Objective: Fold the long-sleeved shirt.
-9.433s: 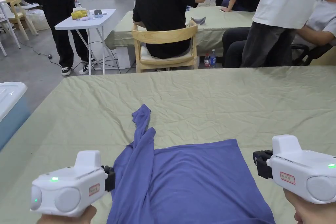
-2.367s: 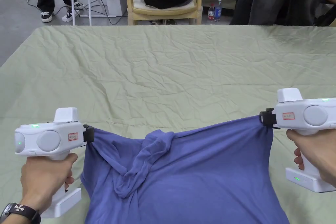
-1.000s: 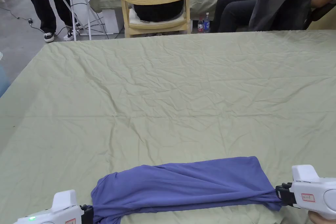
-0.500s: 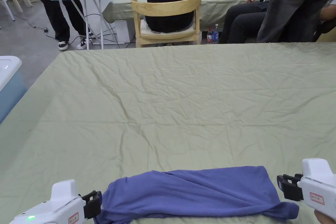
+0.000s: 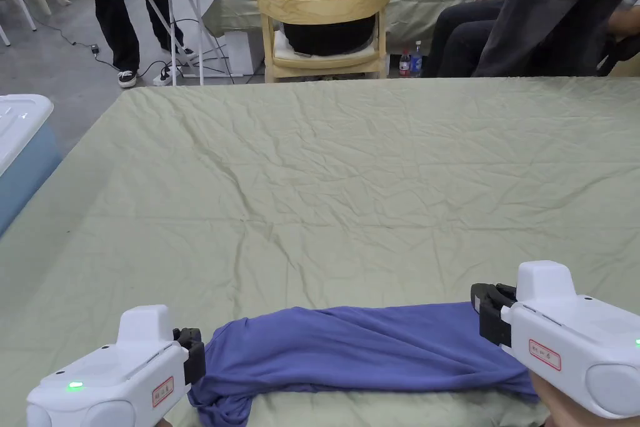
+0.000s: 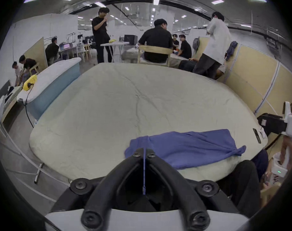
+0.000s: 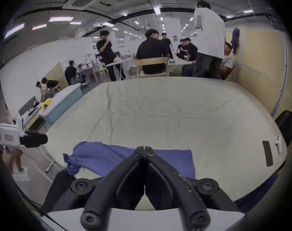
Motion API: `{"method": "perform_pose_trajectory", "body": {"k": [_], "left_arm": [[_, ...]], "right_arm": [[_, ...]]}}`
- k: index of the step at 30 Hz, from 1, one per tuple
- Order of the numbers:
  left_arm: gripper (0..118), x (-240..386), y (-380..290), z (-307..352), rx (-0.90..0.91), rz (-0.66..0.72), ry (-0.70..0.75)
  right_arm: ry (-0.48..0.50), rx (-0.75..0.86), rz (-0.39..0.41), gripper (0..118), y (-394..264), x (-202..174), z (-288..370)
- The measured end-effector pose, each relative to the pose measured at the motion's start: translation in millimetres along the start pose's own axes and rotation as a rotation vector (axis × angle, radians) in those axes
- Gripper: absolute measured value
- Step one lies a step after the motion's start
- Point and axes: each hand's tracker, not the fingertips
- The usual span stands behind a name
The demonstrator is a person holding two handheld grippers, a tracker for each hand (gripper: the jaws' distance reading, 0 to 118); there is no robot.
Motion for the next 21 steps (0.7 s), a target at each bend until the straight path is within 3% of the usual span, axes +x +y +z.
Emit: {"method": "perform_pose_trajectory", "body": {"k": [6,12,18,20,21], "left_arm": [[0,-15.6,3.4,-3.9,-0.073,0.064,-0.104],[0,-72.6,17.7,-25.1,-0.207,0.318,-0.491],[0,-112.6,17.9,-50.5,-0.245,0.352,-0.569],[7,-133.3,16.5,-70.1,-0.23,0.399,-0.591],[27,-140.8,15.4,-77.5,-0.222,0.415,-0.587]], "right_arm": [[0.01,-0.013,0.016,1,-0.9,0.9,0.2],[0.021,-0.04,0.029,1,1.0,-2.6,-7.7],[0.023,-0.09,0.059,1,0.9,-14.7,-24.2],[0.023,-0.11,0.067,1,2.8,-20.4,-31.6],[0.025,-0.121,0.071,1,2.8,-22.4,-35.0]]}}
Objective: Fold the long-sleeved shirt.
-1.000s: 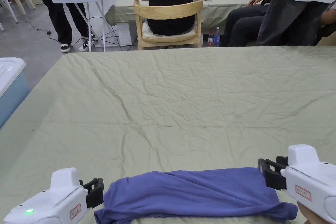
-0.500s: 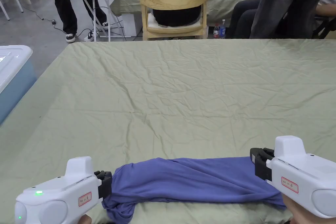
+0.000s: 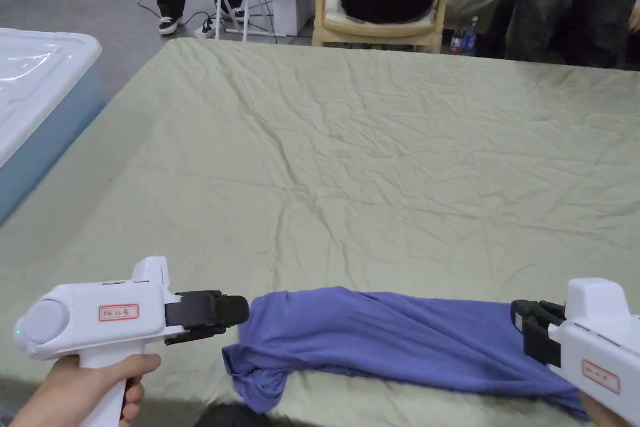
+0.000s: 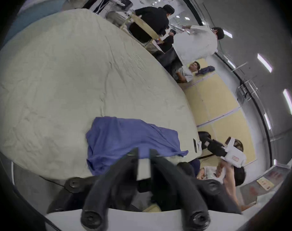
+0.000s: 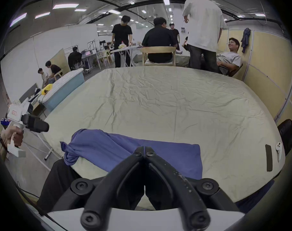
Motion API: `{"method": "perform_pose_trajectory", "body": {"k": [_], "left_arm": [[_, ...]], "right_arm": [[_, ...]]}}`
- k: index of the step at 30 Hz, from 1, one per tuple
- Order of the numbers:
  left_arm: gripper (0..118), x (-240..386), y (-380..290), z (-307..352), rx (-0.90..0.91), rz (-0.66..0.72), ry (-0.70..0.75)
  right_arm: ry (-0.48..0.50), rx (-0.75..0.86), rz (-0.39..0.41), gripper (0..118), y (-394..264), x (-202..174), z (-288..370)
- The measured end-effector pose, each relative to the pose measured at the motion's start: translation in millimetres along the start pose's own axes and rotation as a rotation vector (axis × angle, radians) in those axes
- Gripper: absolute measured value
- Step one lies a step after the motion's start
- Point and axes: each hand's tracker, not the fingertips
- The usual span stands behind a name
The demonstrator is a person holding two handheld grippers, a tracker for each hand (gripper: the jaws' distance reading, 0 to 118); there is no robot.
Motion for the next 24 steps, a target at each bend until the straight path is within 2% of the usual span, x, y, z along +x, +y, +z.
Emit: {"method": "perform_pose_trajectory", "body": {"k": [2,3,6,8,12,15,17,19,22,24], "left_arm": [[69,-20.4,5.3,-7.5,-0.01,0.022,-0.014],[78,-29.4,8.2,-11.8,-0.027,0.021,-0.018],[77,-57.6,13.1,-27.9,-0.104,-0.039,0.014],[77,-77.4,15.2,-41.9,-0.159,-0.003,0.002],[77,-102.6,16.9,-67.0,-0.157,0.019,-0.034],[75,-121.3,12.8,-85.1,-0.183,0.128,-0.105],[71,-126.0,7.6,-95.1,-0.208,0.113,-0.093],[71,-125.5,5.3,-94.9,-0.174,0.1,-0.166],[71,-121.5,4.8,-104.5,-0.194,0.141,-0.17],[71,-111.1,4.4,-116.0,-0.22,0.09,-0.213]], "right_arm": [[0.001,-0.019,0.011,1,0.5,-4.3,-8.3],[-0.001,-0.032,0.02,1,0.7,-6.0,-11.3],[-0.018,-0.064,0.048,1,0.2,-10.8,-20.0],[-0.021,-0.08,0.046,1,0.6,-11.1,-24.6],[-0.035,-0.102,0.029,1,2.1,-8.8,-30.5],[-0.052,-0.114,0.034,1,1.2,-8.7,-31.7],[-0.058,-0.123,0.034,1,-0.4,-7.6,-33.4],[-0.068,-0.13,0.026,1,-1.1,-8.2,-32.1],[-0.07,-0.143,0.005,1,-4.4,-0.8,-35.1],[-0.081,-0.14,-0.002,1,-6.5,0.6,-35.7]]}}
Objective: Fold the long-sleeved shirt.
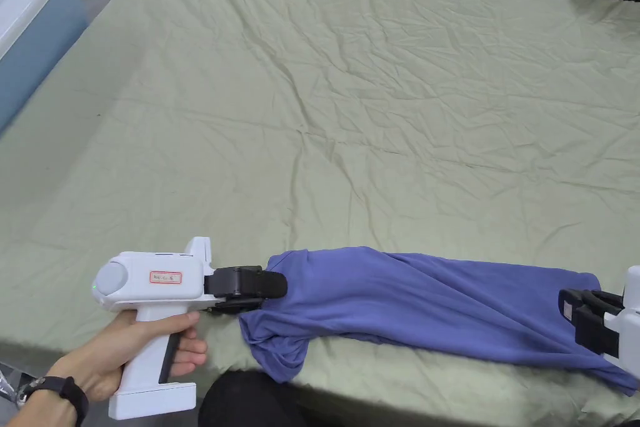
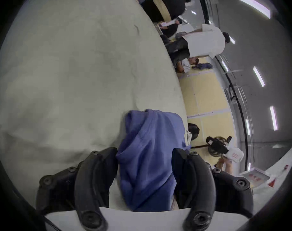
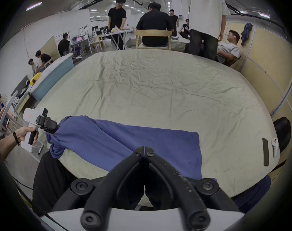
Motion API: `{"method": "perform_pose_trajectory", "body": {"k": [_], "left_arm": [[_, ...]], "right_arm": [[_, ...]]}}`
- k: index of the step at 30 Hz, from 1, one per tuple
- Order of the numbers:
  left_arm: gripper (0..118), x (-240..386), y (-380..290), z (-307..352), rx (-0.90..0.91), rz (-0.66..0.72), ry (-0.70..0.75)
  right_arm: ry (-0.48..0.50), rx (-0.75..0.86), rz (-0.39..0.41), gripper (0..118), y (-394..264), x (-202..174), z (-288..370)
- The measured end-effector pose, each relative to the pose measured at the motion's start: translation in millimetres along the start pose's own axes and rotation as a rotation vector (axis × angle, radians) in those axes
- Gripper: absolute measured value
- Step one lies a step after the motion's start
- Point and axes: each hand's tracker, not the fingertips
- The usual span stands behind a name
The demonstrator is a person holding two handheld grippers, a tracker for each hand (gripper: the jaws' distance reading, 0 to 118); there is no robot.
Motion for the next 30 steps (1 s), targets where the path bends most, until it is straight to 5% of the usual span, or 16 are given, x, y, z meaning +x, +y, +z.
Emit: {"method": "perform_pose_trajectory", "body": {"k": [11,14,16,30], "left_arm": [[67,18.0,23.4,-62.0,-0.088,-0.038,-0.008],[33,22.3,23.0,-62.9,-0.105,-0.085,0.105],[25,25.0,21.3,-63.4,-0.105,-0.078,0.106],[20,31.5,44.7,9.3,-0.032,-0.129,0.331]], "right_arm": [[-0.006,-0.006,-0.03,1,-4.0,5.5,7.0],[-0.004,-0.011,-0.037,1,-7.1,8.4,2.6],[0.001,-0.013,-0.045,1,-9.3,10.3,0.1],[0.027,0.012,-0.076,1,-7.7,18.7,-1.7]]}}
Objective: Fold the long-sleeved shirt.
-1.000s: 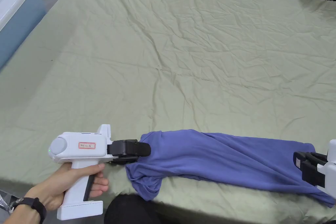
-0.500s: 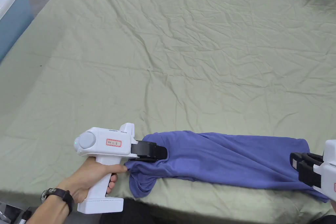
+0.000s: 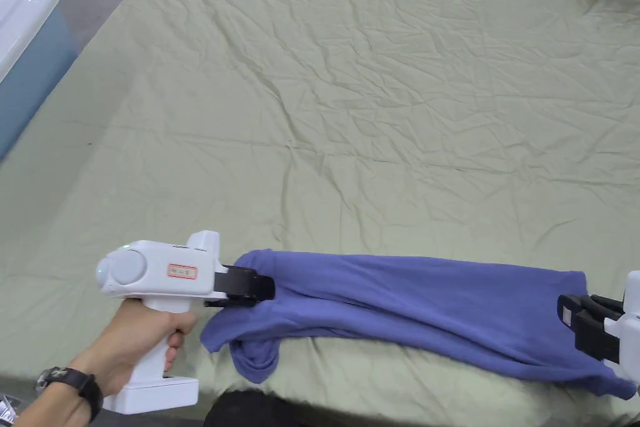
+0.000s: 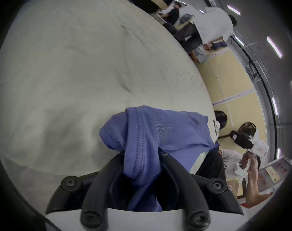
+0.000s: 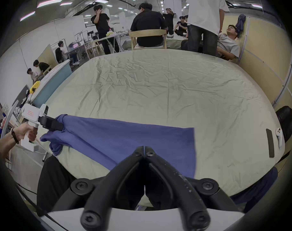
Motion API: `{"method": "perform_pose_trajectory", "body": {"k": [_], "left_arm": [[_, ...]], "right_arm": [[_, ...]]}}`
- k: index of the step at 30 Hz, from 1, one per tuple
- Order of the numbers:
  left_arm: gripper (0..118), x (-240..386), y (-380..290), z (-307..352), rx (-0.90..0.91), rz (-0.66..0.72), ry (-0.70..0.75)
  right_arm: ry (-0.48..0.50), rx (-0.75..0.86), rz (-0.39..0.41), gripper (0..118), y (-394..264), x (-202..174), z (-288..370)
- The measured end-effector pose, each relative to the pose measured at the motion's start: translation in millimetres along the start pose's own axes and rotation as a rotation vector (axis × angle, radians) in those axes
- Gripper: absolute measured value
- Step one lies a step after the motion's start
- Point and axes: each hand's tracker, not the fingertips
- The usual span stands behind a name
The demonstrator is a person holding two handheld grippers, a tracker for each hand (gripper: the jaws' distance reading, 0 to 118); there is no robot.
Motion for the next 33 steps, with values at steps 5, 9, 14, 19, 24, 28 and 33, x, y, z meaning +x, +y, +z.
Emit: {"method": "perform_pose_trajectory", "body": {"k": [5,9,14,19,24,28,33], "left_arm": [[20,-21.2,8.9,35.7,0.019,-0.023,0.154],[20,-12.4,5.0,47.7,-0.002,0.03,0.227],[20,42.5,0.3,47.8,-0.019,0.042,0.287],[20,110.7,4.8,37.3,-0.039,-0.02,0.222],[20,175.7,10.0,-4.3,-0.106,-0.07,0.126],[20,210.9,16.2,-55.1,-0.166,-0.097,0.095],[20,243.1,18.3,-117.9,-0.223,-0.118,0.087]], "right_arm": [[0.012,0.011,-0.017,1,2.5,5.0,-3.8],[0.028,0.014,-0.031,1,0.9,7.3,-7.5],[0.045,0.024,-0.063,1,-5.5,13.4,-7.3],[0.058,0.038,-0.11,1,-18.1,32.4,-5.9],[0.054,0.054,-0.179,1,-31.9,55.7,-0.4],[0.049,0.074,-0.234,1,-40.9,75.2,5.8],[0.037,0.088,-0.281,1,-49.2,94.7,12.0]]}}
